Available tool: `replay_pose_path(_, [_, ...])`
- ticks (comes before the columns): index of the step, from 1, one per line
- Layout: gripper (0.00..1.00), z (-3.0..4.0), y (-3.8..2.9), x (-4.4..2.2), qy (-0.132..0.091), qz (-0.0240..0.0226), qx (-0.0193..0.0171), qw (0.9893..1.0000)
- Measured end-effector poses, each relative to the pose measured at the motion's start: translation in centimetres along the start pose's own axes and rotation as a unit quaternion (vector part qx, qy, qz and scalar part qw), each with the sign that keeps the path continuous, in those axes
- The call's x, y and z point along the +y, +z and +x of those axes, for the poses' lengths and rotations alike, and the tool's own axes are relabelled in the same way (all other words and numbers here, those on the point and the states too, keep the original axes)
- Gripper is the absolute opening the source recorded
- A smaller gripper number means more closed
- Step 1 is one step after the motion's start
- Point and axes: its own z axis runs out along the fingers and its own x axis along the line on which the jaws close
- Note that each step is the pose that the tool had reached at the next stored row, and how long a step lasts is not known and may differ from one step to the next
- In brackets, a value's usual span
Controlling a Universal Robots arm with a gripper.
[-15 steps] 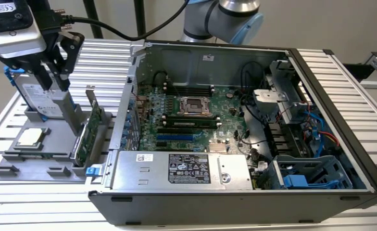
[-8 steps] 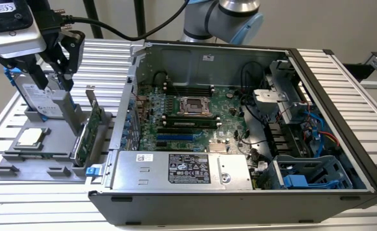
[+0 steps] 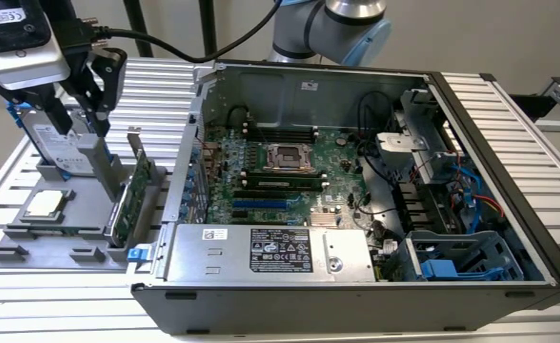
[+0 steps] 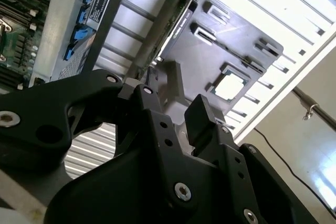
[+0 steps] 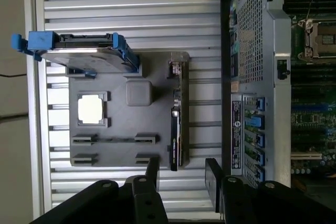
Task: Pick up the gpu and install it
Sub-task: 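Pick up the gpu and move the gpu toward the slot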
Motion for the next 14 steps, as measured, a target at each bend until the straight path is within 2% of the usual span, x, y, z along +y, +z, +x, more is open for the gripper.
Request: replay_pose_path(14, [1.00, -0.01, 1.27, -0.05, 0.000, 0.0000, 0.0000, 1.0000])
